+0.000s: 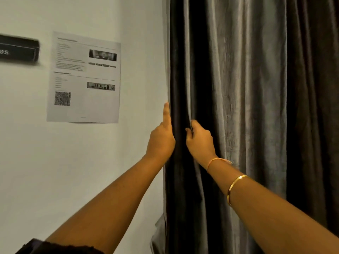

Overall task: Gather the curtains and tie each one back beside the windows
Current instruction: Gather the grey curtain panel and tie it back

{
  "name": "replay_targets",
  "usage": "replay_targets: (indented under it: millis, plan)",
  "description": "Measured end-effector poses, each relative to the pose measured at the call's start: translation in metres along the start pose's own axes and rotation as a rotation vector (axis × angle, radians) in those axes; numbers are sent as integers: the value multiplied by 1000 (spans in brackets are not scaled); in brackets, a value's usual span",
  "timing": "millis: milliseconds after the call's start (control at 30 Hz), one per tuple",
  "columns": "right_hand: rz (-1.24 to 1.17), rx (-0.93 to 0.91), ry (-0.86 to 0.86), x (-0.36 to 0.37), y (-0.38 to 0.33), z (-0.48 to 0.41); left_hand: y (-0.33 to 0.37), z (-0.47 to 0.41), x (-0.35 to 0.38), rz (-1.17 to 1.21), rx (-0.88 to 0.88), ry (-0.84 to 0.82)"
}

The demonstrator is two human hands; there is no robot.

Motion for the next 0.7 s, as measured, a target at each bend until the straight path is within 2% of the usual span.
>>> replay_targets:
  millis: [167,267,333,367,433,500,567,633,700]
  plan:
    - [-187,-22,-151,11,-17,-2,2,-11,8,87,-84,-168]
    - [-241,-8,-264,9,-20,-5,9,-18,-3,118,-67,-102]
    - [-265,-6,-314,2,-20,-6,24,-20,-13,112,75,-43]
    - [-257,-14,-285,-6,-20,-9,32,-22,-15,46,163,-44]
    - [-70,-84,-72,-33,-26,-14,42,-25,-16,-109,249,-77]
    - [246,-250,224,-65,-39,-16,44,-31,-18,-151,183,-83]
    - [446,-324,422,-87,-44,-15,49,-35,-23,-78,126,-19]
    - [548,-216,402,-95,-33,-23,58,-41,-30,-8,118,65]
    - [579,-58,281,-96,-17,-33,60,-49,-33,-21,77,98]
Point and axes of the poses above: each hand's wrist, its own z-axis away from the middle knuckle, its own x-axis out of the palm, y = z × x, the point moved 7 cm from there along -z, towards the middle knuckle, and after that the axes turned 6 degrees about z, right-handed, at the moved point
